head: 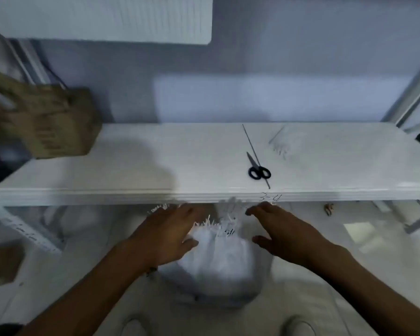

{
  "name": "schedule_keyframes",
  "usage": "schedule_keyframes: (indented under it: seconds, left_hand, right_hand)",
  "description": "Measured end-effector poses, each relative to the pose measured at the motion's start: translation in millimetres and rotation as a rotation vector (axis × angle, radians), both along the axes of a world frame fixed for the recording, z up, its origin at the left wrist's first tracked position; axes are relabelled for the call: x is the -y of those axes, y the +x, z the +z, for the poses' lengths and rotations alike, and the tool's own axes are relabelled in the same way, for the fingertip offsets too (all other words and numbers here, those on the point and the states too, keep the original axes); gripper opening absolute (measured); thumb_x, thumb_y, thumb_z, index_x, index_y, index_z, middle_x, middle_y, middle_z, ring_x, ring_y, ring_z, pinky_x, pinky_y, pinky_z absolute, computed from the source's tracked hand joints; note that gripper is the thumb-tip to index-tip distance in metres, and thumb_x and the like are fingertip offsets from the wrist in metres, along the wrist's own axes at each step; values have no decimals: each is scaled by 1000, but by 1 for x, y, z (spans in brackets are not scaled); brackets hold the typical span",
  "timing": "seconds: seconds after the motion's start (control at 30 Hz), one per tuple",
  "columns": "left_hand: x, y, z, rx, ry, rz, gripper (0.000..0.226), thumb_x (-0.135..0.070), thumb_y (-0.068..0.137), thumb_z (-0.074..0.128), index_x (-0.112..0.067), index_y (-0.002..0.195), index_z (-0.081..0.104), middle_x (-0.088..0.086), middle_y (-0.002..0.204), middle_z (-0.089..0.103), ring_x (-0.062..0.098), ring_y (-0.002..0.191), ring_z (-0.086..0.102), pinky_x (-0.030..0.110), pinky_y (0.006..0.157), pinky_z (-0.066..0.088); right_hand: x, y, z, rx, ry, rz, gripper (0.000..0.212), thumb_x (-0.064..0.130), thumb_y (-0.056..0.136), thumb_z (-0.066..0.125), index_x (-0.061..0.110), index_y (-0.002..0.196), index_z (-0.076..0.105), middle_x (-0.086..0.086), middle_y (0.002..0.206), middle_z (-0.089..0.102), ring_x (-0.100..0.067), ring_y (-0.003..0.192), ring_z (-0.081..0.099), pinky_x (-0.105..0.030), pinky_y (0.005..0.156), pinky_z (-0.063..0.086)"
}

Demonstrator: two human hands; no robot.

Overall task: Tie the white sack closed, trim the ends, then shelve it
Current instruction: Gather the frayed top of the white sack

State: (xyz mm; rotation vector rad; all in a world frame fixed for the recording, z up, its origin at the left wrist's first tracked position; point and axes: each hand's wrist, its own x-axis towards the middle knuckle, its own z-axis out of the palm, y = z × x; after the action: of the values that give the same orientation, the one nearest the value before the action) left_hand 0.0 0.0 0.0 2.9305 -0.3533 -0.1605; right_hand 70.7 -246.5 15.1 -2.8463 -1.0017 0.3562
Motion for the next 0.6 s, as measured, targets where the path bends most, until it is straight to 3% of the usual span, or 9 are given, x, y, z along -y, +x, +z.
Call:
schedule_keyframes:
  seconds: [0.1, 0.17, 0.27, 0.3, 0.33, 0.4, 0.47, 0.6]
  left_hand:
    - [2, 8, -12, 8, 230, -29, 51, -44, 85, 60, -23, 131, 51, 3, 122, 65, 28, 114, 60, 33, 87, 45]
    - [5, 5, -13, -38, 332, -68, 38, -45, 82, 64, -25, 114, 61, 0, 112, 70, 23, 106, 65, 31, 85, 44]
    - [-5, -4, -19, -55, 340, -148, 43, -50, 39, 81, -28, 71, 65, -6, 56, 66, 15, 52, 66, 26, 57, 49]
    - [-6, -5, -16, -29, 307, -162, 44, -49, 34, 79, -28, 69, 64, -7, 51, 62, 14, 46, 63, 24, 52, 46]
    - [-5, -8, -13, -69, 273, -167, 42, -48, 39, 77, -28, 75, 65, -8, 57, 64, 14, 52, 64, 24, 54, 45]
    - [3, -12, -4, -185, 277, -138, 42, -46, 65, 73, -27, 102, 66, -9, 97, 70, 15, 87, 68, 26, 73, 44]
    - [-2, -16, -11, -282, 370, -59, 56, -51, 75, 70, -29, 125, 57, -9, 126, 61, 17, 110, 62, 25, 86, 44]
    - [-16, -18, -15, -477, 438, 155, 76, -58, 71, 70, -39, 140, 43, -5, 140, 55, 17, 120, 59, 31, 94, 49]
  right_hand:
    - [-1, 5, -16, -35, -207, -40, 64, 36, 90, 61, 22, 143, 28, -3, 138, 48, -26, 116, 58, -39, 87, 52]
    - [1, 4, -24, -23, -308, -26, 58, 33, 90, 61, 21, 138, 32, -5, 130, 55, -26, 112, 61, -35, 81, 50]
    - [7, 3, -27, 18, -334, 19, 34, 25, 91, 58, 21, 124, 50, -4, 119, 63, -23, 107, 64, -30, 78, 46]
    - [9, 4, -29, 24, -348, 40, 31, 24, 90, 58, 21, 121, 54, -3, 118, 65, -22, 108, 64, -30, 82, 44]
    - [10, 3, -30, 16, -370, 70, 32, 26, 90, 59, 23, 121, 56, -2, 119, 66, -20, 110, 63, -30, 89, 41]
    - [13, -1, -36, -23, -411, 111, 44, 33, 88, 62, 28, 130, 53, 1, 126, 64, -18, 117, 58, -34, 103, 32]
    - [15, -5, -39, -19, -446, 146, 46, 39, 88, 63, 29, 132, 52, 2, 125, 64, -17, 117, 57, -36, 109, 26]
    - [23, -8, -40, -29, -551, 160, 42, 46, 84, 61, 25, 121, 57, 3, 119, 66, -16, 112, 60, -38, 102, 24]
